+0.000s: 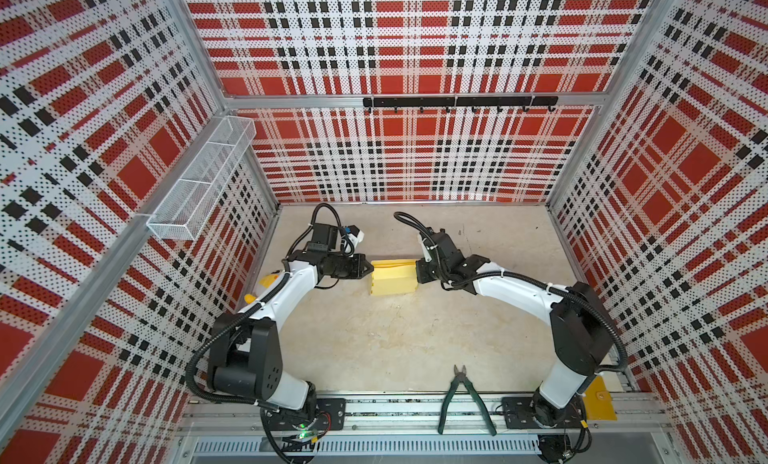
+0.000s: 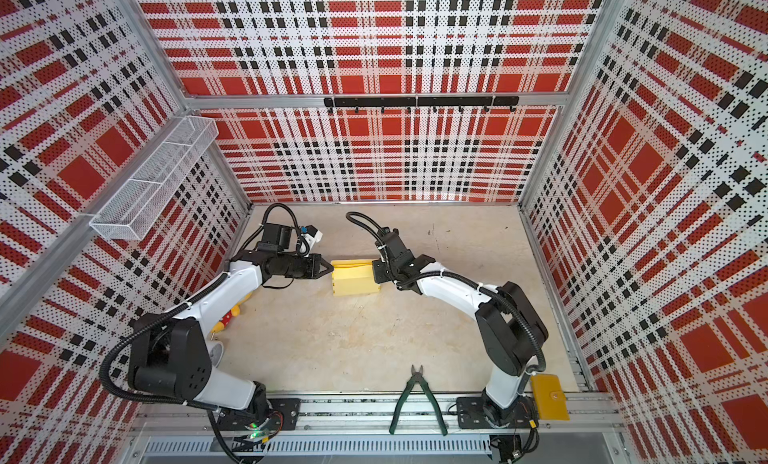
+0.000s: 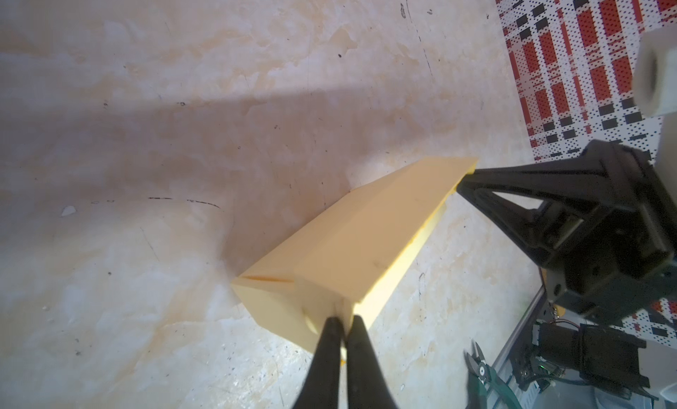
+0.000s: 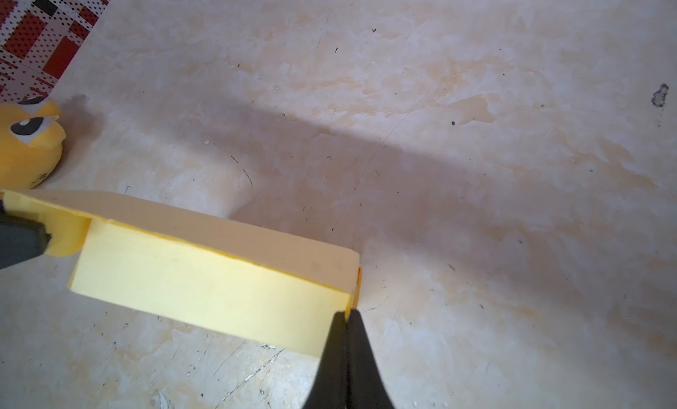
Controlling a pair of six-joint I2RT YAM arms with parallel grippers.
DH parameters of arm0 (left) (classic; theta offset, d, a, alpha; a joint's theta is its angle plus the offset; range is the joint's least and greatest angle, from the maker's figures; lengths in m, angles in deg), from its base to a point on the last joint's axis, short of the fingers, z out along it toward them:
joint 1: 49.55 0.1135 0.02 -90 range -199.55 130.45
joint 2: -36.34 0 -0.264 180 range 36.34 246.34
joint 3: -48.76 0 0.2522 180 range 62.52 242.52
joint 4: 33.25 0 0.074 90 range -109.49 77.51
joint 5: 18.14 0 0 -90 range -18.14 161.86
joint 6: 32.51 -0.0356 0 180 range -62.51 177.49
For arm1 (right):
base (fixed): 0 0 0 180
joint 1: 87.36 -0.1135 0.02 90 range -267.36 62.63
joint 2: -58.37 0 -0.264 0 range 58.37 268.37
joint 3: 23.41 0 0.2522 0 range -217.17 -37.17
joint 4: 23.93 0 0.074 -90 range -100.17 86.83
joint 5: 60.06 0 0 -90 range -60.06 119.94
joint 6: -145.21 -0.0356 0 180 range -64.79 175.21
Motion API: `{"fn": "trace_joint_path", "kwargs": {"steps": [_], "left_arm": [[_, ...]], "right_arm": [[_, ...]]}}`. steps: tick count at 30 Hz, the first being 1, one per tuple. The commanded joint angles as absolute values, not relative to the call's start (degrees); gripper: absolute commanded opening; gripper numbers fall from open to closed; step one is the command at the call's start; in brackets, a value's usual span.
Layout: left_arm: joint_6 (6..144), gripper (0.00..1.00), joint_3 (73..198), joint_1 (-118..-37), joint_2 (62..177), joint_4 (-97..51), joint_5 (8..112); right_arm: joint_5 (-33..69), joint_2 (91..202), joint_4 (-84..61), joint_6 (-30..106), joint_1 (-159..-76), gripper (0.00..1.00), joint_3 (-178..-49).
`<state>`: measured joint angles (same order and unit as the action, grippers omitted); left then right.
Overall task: Assemble paper box
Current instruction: Fold and tuck the lid into the gap.
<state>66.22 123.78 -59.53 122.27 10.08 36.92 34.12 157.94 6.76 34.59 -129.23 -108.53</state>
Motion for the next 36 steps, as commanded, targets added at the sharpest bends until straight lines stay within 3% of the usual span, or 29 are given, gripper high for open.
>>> {"fn": "trace_joint_path", "kwargs": {"steps": [1,36], "left_arm": [[66.32,0.09,123.26,-60.27,123.35,7.23,31.87],[67.76,0.09,122.48,-59.24,123.04,5.32,28.90]], "right_arm": [[27.50,157.93,4.87,34.47,-130.93,0.03,-108.51],[25.72,157.61,8.11,35.06,-130.34,0.03,-110.40]]}}
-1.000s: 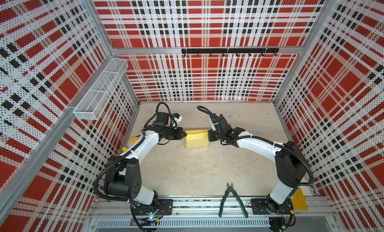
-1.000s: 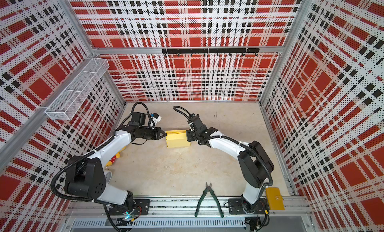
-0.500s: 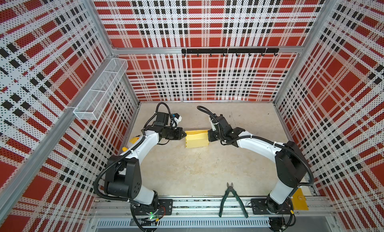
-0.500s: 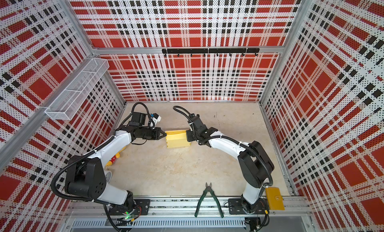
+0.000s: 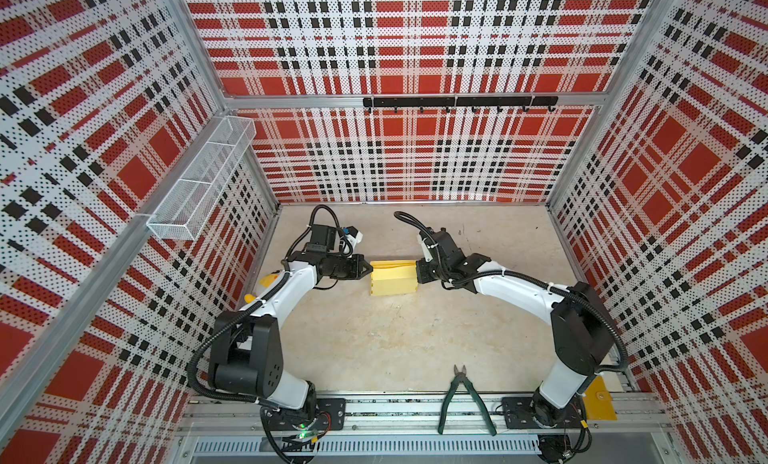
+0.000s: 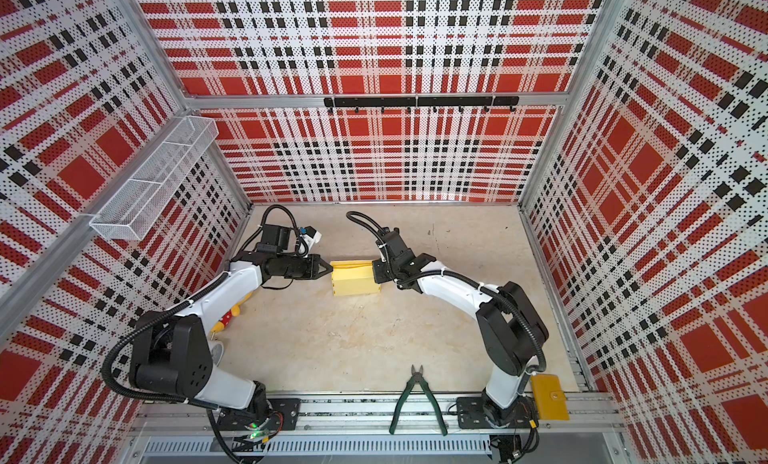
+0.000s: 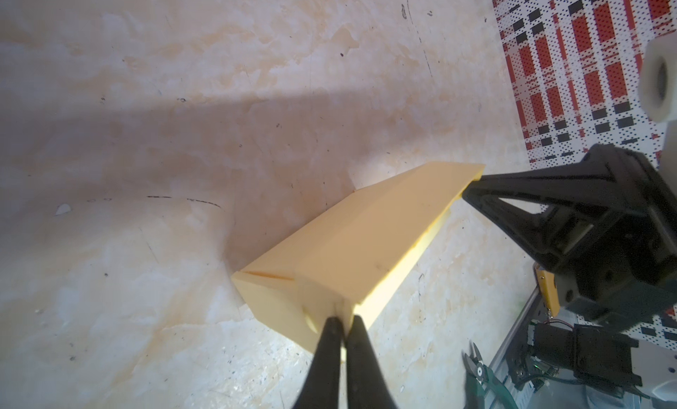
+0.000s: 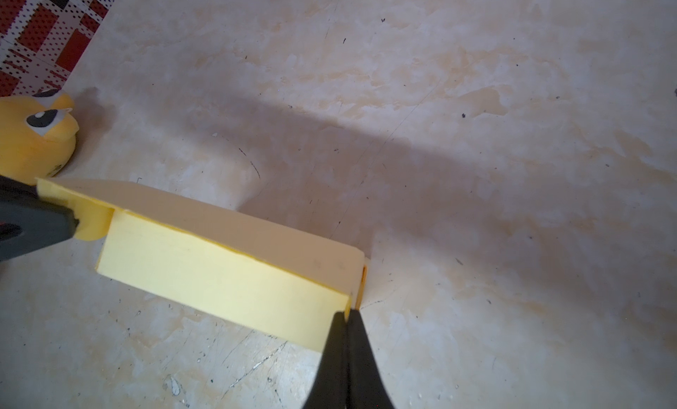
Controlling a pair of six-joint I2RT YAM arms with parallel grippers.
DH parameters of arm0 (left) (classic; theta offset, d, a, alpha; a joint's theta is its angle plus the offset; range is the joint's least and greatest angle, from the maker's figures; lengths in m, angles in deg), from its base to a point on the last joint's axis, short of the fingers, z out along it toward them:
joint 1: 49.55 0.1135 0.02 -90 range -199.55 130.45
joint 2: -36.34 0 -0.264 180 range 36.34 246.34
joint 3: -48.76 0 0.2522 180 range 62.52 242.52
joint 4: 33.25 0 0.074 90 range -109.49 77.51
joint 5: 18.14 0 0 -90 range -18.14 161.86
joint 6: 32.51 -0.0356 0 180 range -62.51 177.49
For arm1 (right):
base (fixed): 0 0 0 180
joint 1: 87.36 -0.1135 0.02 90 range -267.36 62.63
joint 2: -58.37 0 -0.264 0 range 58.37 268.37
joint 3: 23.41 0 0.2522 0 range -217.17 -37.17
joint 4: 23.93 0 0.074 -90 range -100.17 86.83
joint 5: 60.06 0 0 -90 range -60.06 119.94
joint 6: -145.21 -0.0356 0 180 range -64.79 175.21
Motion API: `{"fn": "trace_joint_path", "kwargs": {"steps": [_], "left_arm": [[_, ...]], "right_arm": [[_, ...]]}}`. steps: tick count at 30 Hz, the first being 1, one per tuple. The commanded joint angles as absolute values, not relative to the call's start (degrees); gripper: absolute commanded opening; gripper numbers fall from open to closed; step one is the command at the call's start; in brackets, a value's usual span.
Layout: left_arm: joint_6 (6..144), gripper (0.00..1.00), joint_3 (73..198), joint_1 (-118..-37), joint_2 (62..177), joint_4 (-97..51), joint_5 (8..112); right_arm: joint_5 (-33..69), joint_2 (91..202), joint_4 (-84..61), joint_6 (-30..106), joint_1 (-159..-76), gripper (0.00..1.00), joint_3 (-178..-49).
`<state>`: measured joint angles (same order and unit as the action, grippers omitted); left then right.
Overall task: Assemble paper box
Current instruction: Fold and tuck the lid into the gap.
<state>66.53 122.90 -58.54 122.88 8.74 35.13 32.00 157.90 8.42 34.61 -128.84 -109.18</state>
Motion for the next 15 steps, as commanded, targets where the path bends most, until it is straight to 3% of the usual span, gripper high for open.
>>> {"fn": "trace_joint_path", "kwargs": {"steps": [1,10,15], "left_arm": [[67.96,0.09,122.38,-59.22,123.18,5.00,28.71],[69.74,0.09,121.70,-59.04,123.34,3.19,26.15],[65.15,0.09,121.76,-58.98,123.44,6.18,31.08]], "right_arm": [[25.72,157.60,8.20,35.08,-130.34,0.03,-110.38],[25.41,157.69,8.25,35.21,-130.08,0.03,-110.31],[25.10,157.23,8.63,35.49,-129.56,0.03,-110.30]]}}
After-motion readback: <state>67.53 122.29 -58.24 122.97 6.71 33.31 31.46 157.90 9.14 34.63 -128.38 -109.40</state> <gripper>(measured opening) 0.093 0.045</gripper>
